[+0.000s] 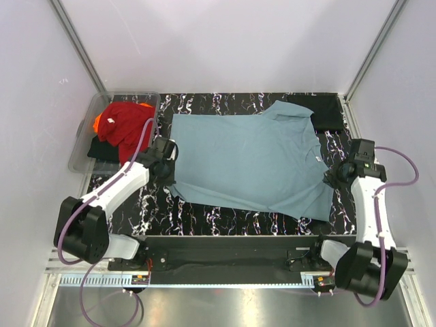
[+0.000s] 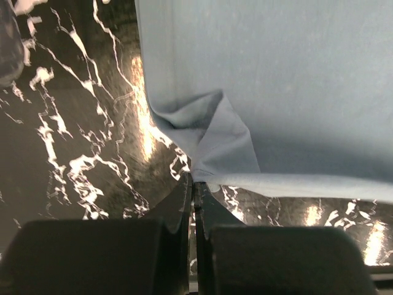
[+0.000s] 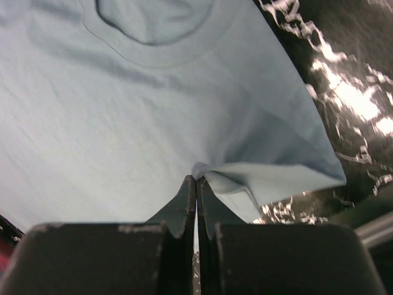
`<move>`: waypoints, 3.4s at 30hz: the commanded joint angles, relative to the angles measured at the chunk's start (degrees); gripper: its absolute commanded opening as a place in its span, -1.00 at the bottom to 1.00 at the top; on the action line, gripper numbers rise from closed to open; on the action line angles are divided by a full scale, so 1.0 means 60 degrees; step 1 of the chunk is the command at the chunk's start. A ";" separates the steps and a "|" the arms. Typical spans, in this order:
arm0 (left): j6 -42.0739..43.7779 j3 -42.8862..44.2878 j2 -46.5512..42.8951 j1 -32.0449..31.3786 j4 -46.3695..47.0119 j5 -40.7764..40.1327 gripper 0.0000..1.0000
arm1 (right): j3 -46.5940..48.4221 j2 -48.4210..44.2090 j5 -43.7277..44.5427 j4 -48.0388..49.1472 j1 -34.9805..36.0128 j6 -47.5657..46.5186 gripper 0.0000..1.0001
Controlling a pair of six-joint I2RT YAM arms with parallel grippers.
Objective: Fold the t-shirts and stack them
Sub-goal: Fold the tshirt
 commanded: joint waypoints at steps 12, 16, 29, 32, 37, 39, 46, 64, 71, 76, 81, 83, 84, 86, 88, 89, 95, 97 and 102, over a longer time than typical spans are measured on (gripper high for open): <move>0.1013 0.0476 -0.0574 -0.0021 -0.0840 -0.1306 -1.00 | 0.0853 0.1044 -0.0189 0.1975 -0.0030 -0.0695 -1.00; 0.1305 0.0651 -0.0765 -0.0036 -0.0883 -0.1279 -1.00 | 0.0999 0.1088 -0.0131 0.1975 -0.0030 -0.0724 -1.00; 0.2169 0.1033 -0.0926 -0.0445 -0.1221 -0.1058 -1.00 | 0.0868 0.0693 0.0088 0.2019 -0.0030 -0.0871 -1.00; 0.2639 0.1135 -0.0781 -0.0519 -0.0738 -0.0752 -1.00 | 0.0736 0.0736 0.0089 0.2165 -0.0030 -0.0813 -1.00; 0.2844 0.1705 0.0332 -0.0563 -0.0853 -0.1028 -0.98 | 0.0853 0.1146 -0.0261 0.2341 -0.0030 -0.0754 -1.00; 0.2816 0.1881 0.0916 -0.0548 -0.0971 -0.1394 -0.96 | 0.0897 0.1205 -0.0409 0.2516 -0.0030 -0.0783 -1.00; 0.2318 0.2702 0.2295 -0.0563 -0.1308 -0.2054 -0.87 | 0.1512 0.2156 -0.0526 0.3043 -0.0045 -0.0666 -0.97; 0.2420 0.3991 0.4244 -0.0563 -0.1528 -0.3036 -0.73 | 0.2611 0.4545 -0.1390 0.3498 -0.0030 -0.1457 -0.95; 0.2317 0.4416 0.4610 -0.0548 -0.1543 -0.3196 -0.77 | 0.3021 0.4926 -0.1259 0.3513 -0.0030 -0.1457 -0.98; 0.2230 0.4563 0.4889 -0.0534 -0.1586 -0.3314 -0.81 | 0.3314 0.5014 -0.1668 0.3601 -0.0030 -0.1471 -0.99; 0.2113 0.4636 0.4962 -0.0534 -0.1587 -0.3446 -0.82 | 0.3328 0.5189 -0.2196 0.4070 0.0087 -0.1589 -0.99; 0.2098 0.4709 0.5079 -0.0534 -0.1587 -0.3417 -0.83 | 0.3489 0.5321 -0.2211 0.4084 0.0145 -0.1632 -0.99; 0.2098 0.4724 0.5123 -0.0534 -0.1587 -0.3417 -0.83 | 0.3563 0.5380 -0.2124 0.4085 0.0204 -0.1676 -0.99; 0.2069 0.4753 0.5226 -0.0534 -0.1601 -0.3475 -0.82 | 0.3825 0.5540 -0.1890 0.4027 0.0408 -0.1764 -0.98; 0.2083 0.4782 0.5255 -0.0534 -0.1616 -0.3475 -0.82 | 0.4002 0.5658 -0.1495 0.3909 0.0789 -0.1969 -0.99; 0.2112 0.4783 0.5255 -0.0548 -0.1616 -0.3519 -0.82 | 0.4177 0.5746 -0.1247 0.3793 0.0906 -0.2115 -0.99; 0.2098 0.4988 0.5255 -0.0519 -0.1718 -0.3607 -0.78 | 0.4792 0.6185 -0.1171 0.3718 0.1258 -0.2627 -0.95; 0.2054 0.5002 0.5285 -0.0534 -0.1704 -0.3506 -0.78 | 0.4867 0.6302 -0.1142 0.3704 0.1404 -0.2643 -0.96; 0.2024 0.4929 0.5270 -0.0534 -0.1704 -0.3446 -0.78 | 0.5013 0.6610 -0.0790 0.3645 0.1552 -0.2789 -0.99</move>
